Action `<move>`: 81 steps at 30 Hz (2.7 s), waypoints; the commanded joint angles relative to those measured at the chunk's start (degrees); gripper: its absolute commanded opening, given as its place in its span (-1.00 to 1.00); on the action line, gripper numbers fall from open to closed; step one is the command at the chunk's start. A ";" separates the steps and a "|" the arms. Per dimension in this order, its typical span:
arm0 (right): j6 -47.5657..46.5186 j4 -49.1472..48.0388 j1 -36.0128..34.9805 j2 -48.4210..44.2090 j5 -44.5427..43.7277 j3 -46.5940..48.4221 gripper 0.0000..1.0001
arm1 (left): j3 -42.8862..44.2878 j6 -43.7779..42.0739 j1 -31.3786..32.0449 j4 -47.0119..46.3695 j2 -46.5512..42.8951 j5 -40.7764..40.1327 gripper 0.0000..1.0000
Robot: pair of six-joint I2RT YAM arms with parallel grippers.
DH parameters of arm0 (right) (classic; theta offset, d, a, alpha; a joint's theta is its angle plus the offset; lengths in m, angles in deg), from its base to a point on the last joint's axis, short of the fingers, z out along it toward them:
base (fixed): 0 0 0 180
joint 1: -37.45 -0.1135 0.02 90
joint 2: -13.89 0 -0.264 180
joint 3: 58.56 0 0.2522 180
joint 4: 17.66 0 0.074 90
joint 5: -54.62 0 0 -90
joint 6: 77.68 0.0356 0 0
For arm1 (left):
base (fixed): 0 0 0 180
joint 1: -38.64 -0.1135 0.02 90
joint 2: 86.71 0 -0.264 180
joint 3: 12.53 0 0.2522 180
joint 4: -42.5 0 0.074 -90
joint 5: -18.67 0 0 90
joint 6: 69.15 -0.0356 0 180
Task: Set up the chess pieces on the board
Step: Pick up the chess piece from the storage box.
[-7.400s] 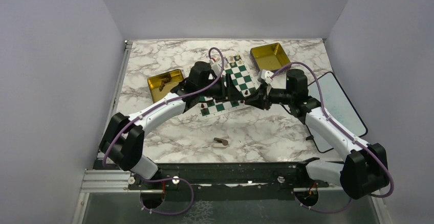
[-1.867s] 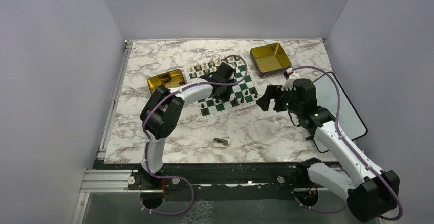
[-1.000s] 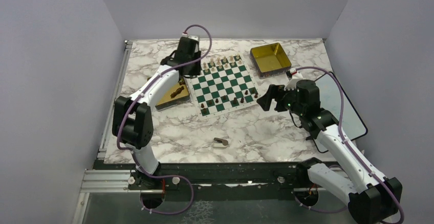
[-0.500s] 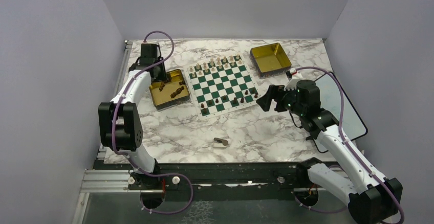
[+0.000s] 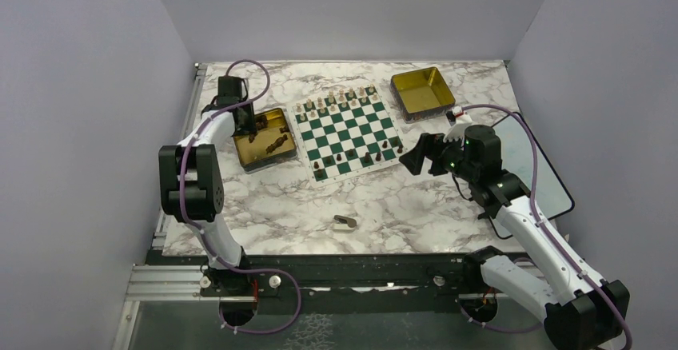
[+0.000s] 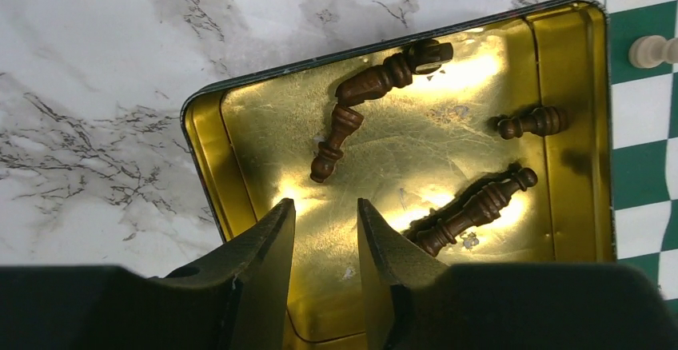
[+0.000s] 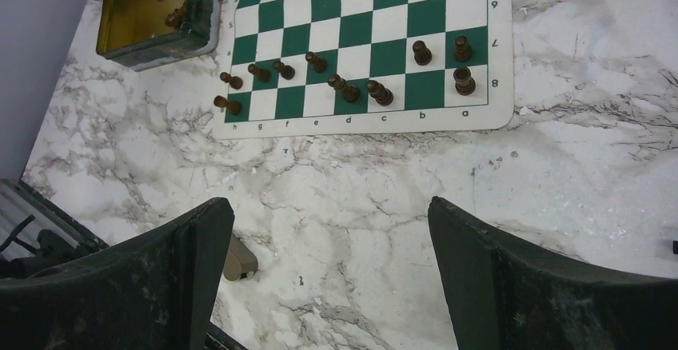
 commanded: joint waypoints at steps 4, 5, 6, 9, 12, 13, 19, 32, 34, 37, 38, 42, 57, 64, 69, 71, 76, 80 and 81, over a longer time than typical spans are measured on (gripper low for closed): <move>-0.46 -1.73 -0.25 -0.81 1.83 0.06 0.91 | 3.98 -2.15 0.07 -2.13 4.63 1.57 -0.37; -0.46 -1.74 -0.29 -0.79 1.74 0.06 0.92 | 4.50 -2.14 0.07 -2.13 5.15 1.60 -0.39; -0.46 -1.74 -0.33 -0.79 1.55 0.10 0.92 | 4.90 -2.14 0.07 -2.20 5.78 1.67 -0.40; -1.01 -1.33 -0.29 -0.89 0.79 0.61 0.91 | 6.20 -2.33 0.06 -2.22 7.53 2.33 -0.40; -1.16 -0.92 -0.27 -0.99 -0.34 0.93 0.91 | 6.94 -2.47 0.07 -2.22 9.23 2.91 -0.42; -1.16 -0.99 -0.31 -0.87 -0.40 0.96 0.91 | 6.96 -2.38 0.07 -2.33 9.65 2.70 -0.43; -2.16 -0.69 -0.30 -0.66 -0.63 1.55 0.91 | 6.62 -2.18 0.08 -2.92 10.89 2.54 -0.44; -2.37 -0.92 -0.31 -0.78 -0.67 1.55 0.91 | 5.47 -2.54 0.23 -3.10 12.49 2.15 -0.48; -2.31 -0.95 -0.29 -0.99 -0.81 1.39 0.91 | 5.34 -2.69 0.23 -3.10 12.67 2.13 -0.46; -2.33 -0.92 -0.30 -1.24 -0.67 1.34 0.91 | 5.37 -2.82 0.17 -3.03 13.04 2.11 -0.42; -2.31 -0.87 -0.31 -1.35 -0.61 1.27 0.90 | 5.38 -2.78 0.16 -3.01 13.08 2.15 -0.42; -2.65 -0.74 -0.29 -1.45 -0.52 1.50 0.89 | 5.46 -2.61 0.23 -2.71 13.05 0.82 -0.42; -1.59 -0.10 -0.29 -2.73 0.37 2.29 0.85 | 6.52 -1.31 1.14 2.51 10.71 1.23 -0.70; -0.20 0.38 -0.30 -3.45 1.28 1.45 0.84 | 6.61 1.03 1.12 4.76 5.14 4.26 -0.74; -0.38 -0.12 -0.29 -3.88 1.02 0.65 0.81 | 6.23 2.87 1.12 6.13 1.02 7.77 -0.76; -1.56 0.11 -0.29 -3.83 0.09 0.97 0.80 | 6.09 3.51 1.21 6.63 -0.63 9.72 -0.77; -4.81 -2.92 -0.29 -3.87 0.15 -0.34 0.74 | 6.19 4.92 1.87 8.24 -4.65 16.02 -0.78; -6.13 -9.75 -0.30 -4.08 4.13 -2.99 0.66 | 5.72 6.45 3.19 8.81 -7.71 21.81 -0.78; -6.55 -11.39 -0.29 -4.04 5.29 -3.49 0.65 | 5.69 6.64 3.97 9.10 -8.25 23.03 -0.78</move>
